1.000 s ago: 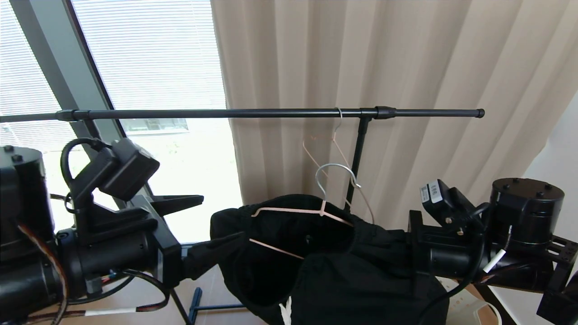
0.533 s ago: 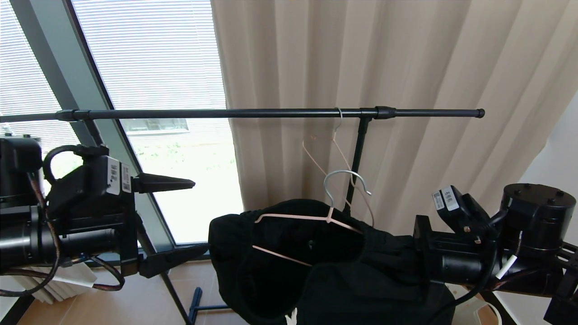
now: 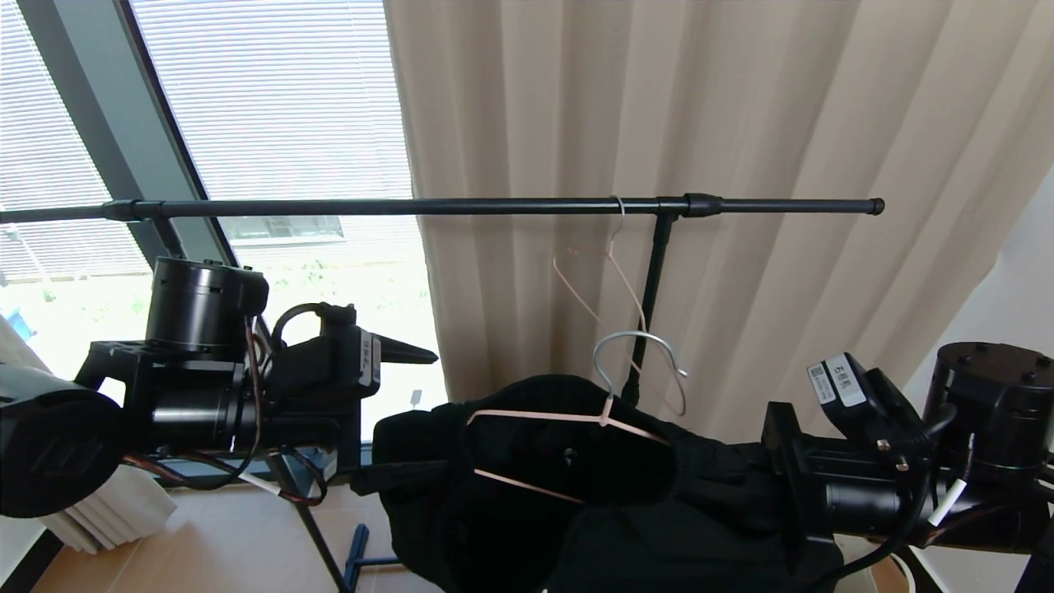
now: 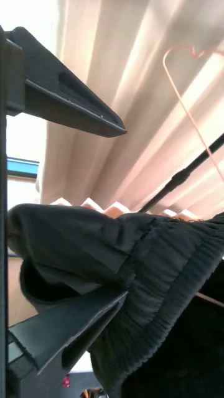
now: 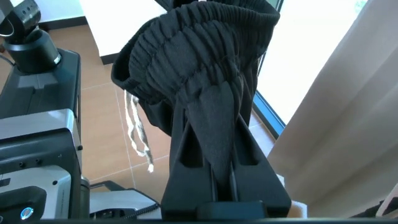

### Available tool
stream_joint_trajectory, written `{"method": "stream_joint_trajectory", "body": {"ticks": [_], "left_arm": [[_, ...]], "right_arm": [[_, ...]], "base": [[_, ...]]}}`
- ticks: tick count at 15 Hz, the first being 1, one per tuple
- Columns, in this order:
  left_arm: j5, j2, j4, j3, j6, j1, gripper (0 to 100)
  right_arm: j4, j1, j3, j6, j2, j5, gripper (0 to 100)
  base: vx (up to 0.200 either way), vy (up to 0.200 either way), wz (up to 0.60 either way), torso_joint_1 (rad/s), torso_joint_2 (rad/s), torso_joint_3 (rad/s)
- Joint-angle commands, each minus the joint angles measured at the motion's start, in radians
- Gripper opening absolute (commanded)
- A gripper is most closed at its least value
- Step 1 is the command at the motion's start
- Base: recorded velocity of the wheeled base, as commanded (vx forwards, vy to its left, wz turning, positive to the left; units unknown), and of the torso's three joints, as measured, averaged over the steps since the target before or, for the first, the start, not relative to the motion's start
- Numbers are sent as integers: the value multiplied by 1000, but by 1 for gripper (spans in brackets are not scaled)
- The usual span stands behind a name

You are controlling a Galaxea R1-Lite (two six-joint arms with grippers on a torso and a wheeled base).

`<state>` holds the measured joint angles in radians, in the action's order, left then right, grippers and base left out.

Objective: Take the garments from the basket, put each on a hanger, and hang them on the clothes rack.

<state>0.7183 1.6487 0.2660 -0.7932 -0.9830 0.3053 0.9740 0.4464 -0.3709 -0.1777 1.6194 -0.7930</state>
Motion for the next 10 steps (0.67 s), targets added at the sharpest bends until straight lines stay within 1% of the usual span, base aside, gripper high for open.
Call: {"method": "stream_joint_trajectory", "body": {"ticks": [1, 2, 5, 7, 10], "left_arm": [[-14, 69, 1, -29, 10, 35, 100], [-14, 74, 1, -43, 40, 49, 100], [-13, 97, 4, -81, 125, 98, 100], [-13, 111, 2, -81, 129, 115, 100], [-11, 106, 4, -67, 125, 117, 100]], "right_arm": [[2, 3, 7, -6, -13, -3, 0], [0, 3, 9, -31, -12, -9, 0], [0, 5, 18, -59, -12, -28, 0], [0, 5, 18, -63, -12, -28, 0], [0, 6, 15, -65, -10, -28, 0]], "base": [[0, 0, 0, 0, 0, 0], [0, 0, 0, 0, 0, 0], [0, 0, 0, 0, 0, 0], [0, 0, 0, 0, 0, 0], [0, 0, 0, 0, 0, 0]]}}
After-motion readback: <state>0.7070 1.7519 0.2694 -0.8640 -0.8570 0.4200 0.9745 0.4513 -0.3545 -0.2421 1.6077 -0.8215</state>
